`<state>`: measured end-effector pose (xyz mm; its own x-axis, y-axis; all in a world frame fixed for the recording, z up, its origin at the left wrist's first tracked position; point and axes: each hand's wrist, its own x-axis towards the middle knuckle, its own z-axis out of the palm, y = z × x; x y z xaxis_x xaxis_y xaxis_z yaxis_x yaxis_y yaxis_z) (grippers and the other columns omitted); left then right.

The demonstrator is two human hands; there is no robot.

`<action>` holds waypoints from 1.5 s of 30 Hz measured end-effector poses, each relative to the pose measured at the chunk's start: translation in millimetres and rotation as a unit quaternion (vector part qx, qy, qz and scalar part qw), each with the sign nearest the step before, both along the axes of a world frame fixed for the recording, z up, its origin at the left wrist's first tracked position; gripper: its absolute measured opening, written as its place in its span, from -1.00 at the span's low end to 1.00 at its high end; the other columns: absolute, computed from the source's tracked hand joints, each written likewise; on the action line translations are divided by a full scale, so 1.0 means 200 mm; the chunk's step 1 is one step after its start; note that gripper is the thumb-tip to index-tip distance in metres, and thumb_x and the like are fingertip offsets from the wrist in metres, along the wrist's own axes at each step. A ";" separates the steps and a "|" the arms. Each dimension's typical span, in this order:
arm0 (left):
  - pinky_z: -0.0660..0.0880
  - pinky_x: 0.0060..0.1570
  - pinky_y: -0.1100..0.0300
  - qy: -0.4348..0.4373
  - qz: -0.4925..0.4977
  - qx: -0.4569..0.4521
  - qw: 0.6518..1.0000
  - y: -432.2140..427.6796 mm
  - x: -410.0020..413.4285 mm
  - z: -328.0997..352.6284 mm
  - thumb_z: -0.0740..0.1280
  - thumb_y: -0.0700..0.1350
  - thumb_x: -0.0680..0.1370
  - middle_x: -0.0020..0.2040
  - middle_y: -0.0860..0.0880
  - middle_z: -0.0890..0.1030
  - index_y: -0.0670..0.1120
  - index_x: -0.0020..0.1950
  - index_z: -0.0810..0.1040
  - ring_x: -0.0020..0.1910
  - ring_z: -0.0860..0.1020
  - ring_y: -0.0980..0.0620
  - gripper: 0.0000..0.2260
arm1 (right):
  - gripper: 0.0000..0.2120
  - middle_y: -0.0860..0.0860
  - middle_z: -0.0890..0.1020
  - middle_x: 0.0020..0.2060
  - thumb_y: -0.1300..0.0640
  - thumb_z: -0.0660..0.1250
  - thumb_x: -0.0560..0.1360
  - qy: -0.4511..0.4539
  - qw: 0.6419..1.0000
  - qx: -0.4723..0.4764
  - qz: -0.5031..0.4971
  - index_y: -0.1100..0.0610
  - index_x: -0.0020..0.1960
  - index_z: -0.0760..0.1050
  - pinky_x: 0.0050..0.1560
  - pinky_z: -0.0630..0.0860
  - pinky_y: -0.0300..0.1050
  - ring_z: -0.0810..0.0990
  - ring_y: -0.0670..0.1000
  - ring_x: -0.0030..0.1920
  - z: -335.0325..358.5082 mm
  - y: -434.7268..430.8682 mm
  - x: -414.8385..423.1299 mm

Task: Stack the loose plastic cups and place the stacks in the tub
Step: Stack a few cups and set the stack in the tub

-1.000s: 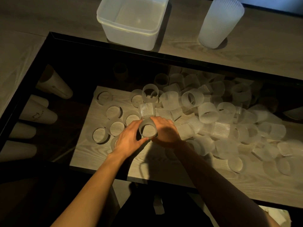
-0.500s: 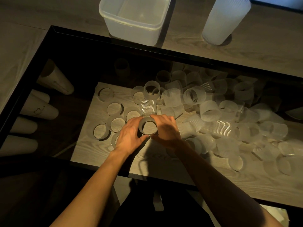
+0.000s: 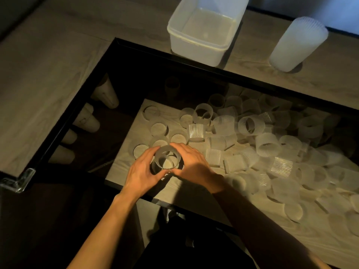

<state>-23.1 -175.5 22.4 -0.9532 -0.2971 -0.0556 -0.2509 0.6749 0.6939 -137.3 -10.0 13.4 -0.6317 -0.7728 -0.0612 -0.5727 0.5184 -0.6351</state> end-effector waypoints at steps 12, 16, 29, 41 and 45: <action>0.50 0.25 0.08 -0.035 0.047 0.045 0.997 -0.01 0.13 -0.10 0.53 0.22 0.37 0.36 0.08 0.51 0.04 0.46 0.38 0.30 0.49 0.11 -0.27 | -0.18 0.02 0.47 0.39 -0.05 0.57 0.39 -0.029 0.999 0.041 0.021 0.05 0.53 0.27 0.41 0.36 -0.02 0.43 0.03 0.40 -0.06 -0.07 0.09; 0.46 0.23 0.15 -0.053 0.040 0.039 0.997 0.01 0.14 -0.14 0.55 0.19 0.37 0.36 0.10 0.50 0.05 0.45 0.38 0.28 0.46 0.16 -0.29 | -0.17 0.07 0.50 0.35 0.07 0.60 0.34 -0.040 0.998 0.051 0.023 0.12 0.50 0.31 0.39 0.40 0.07 0.46 0.08 0.36 -0.10 -0.05 0.11; 0.34 0.25 0.26 -0.073 0.050 0.054 0.995 0.03 0.14 -0.21 0.57 0.04 0.43 0.41 0.06 0.48 0.04 0.49 0.32 0.35 0.44 0.14 -0.30 | -0.18 0.02 0.51 0.37 0.08 0.59 0.38 -0.055 0.996 0.072 0.012 0.09 0.53 0.27 0.37 0.46 0.02 0.47 0.01 0.37 -0.15 -0.07 0.14; 0.43 0.23 0.13 0.028 0.077 -0.010 0.997 -0.20 0.03 0.06 0.58 0.01 0.42 0.34 0.02 0.50 0.01 0.49 0.32 0.25 0.48 0.12 -0.28 | -0.19 -0.03 0.35 0.49 0.04 0.47 0.45 -0.024 0.998 0.033 0.056 -0.03 0.58 0.13 0.44 0.25 -0.06 0.31 -0.01 0.48 0.17 -0.32 -0.07; 0.35 0.17 0.32 0.023 0.102 -0.002 0.995 -0.28 0.05 0.08 0.58 0.02 0.41 0.35 0.02 0.50 -0.01 0.49 0.34 0.24 0.44 0.19 -0.28 | -0.17 -0.02 0.37 0.47 -0.01 0.50 0.44 -0.036 0.996 0.026 0.073 -0.02 0.57 0.13 0.42 0.36 -0.01 0.35 0.00 0.45 0.15 -0.44 -0.07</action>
<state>-12.8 -232.3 38.4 -0.8745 -0.4849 -0.0118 -0.3510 0.6158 0.7054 -151.1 -97.5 44.2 -0.5061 -0.8504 -0.1437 -0.5986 0.4663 -0.6514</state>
